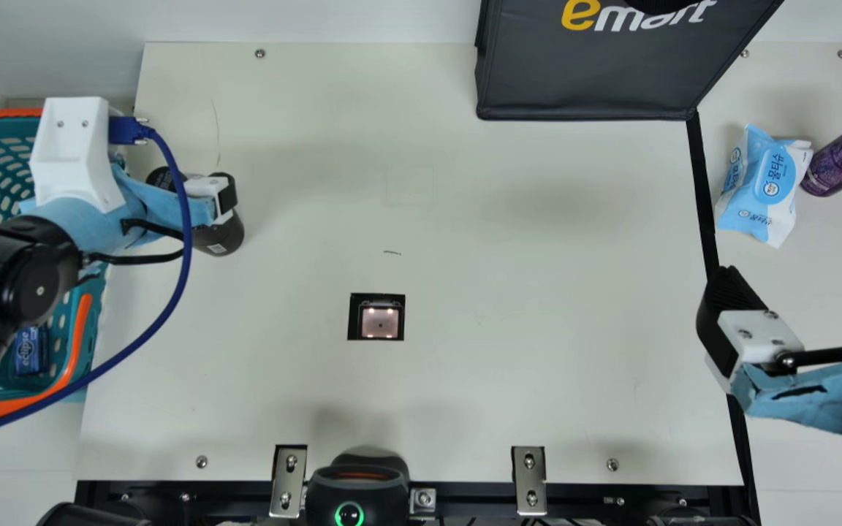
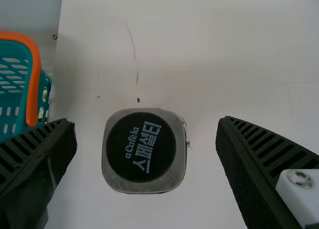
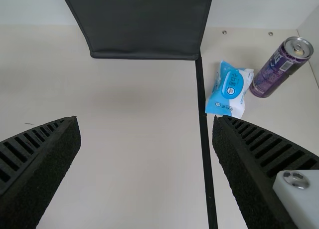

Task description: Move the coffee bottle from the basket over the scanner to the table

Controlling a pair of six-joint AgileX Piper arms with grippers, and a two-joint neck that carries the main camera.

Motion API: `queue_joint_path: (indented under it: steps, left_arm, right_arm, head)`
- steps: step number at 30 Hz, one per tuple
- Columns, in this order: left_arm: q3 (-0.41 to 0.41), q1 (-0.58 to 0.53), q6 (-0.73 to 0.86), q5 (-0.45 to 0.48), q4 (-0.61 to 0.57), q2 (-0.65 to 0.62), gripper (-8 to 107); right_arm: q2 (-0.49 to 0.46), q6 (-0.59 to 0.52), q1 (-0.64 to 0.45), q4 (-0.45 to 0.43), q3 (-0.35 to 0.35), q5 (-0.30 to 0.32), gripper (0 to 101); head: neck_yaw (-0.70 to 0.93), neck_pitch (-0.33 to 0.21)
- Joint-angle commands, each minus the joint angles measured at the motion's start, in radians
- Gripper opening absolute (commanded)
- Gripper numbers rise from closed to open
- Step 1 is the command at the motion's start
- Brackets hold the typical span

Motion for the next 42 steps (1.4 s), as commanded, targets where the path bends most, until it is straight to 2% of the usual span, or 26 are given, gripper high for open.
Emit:
queue_joint_path:
  steps: [1, 9, 15, 20, 25, 36, 42]
  left_arm:
    - [0.006, 0.001, -0.005, -0.017, 0.000, 0.004, 83]
    - [0.029, 0.003, -0.020, -0.072, 0.004, 0.015, 30]
    - [0.033, -0.006, -0.045, -0.078, 0.019, -0.004, -8]
    - [0.021, -0.036, -0.090, -0.035, 0.048, -0.047, -8]
    - [-0.007, -0.093, -0.167, 0.047, 0.097, -0.099, -8]
    - [-0.054, -0.266, -0.347, 0.264, 0.198, -0.200, -8]
    - [-0.066, -0.371, -0.444, 0.352, 0.237, -0.229, -8]
  right_arm:
    - [0.000, 0.000, 0.000, 0.000, 0.000, 0.000, 95]
    - [0.000, 0.000, 0.000, 0.000, 0.000, 0.000, 95]
    - [0.000, 0.000, 0.000, 0.000, 0.000, 0.000, 95]
    - [0.000, 0.000, 0.000, 0.000, 0.000, 0.000, 95]
    - [0.000, 0.000, 0.000, 0.000, 0.000, 0.000, 95]
    - [0.000, 0.000, 0.000, 0.000, 0.000, -0.001, 95]
    - [0.000, 0.000, 0.000, 0.000, 0.000, 0.000, 95]
  head:
    - [0.002, -0.030]
    - [0.002, -0.030]
    - [0.002, -0.030]
    - [0.002, -0.030]
    - [0.002, -0.030]
    - [0.002, -0.030]
    - [0.002, -0.030]
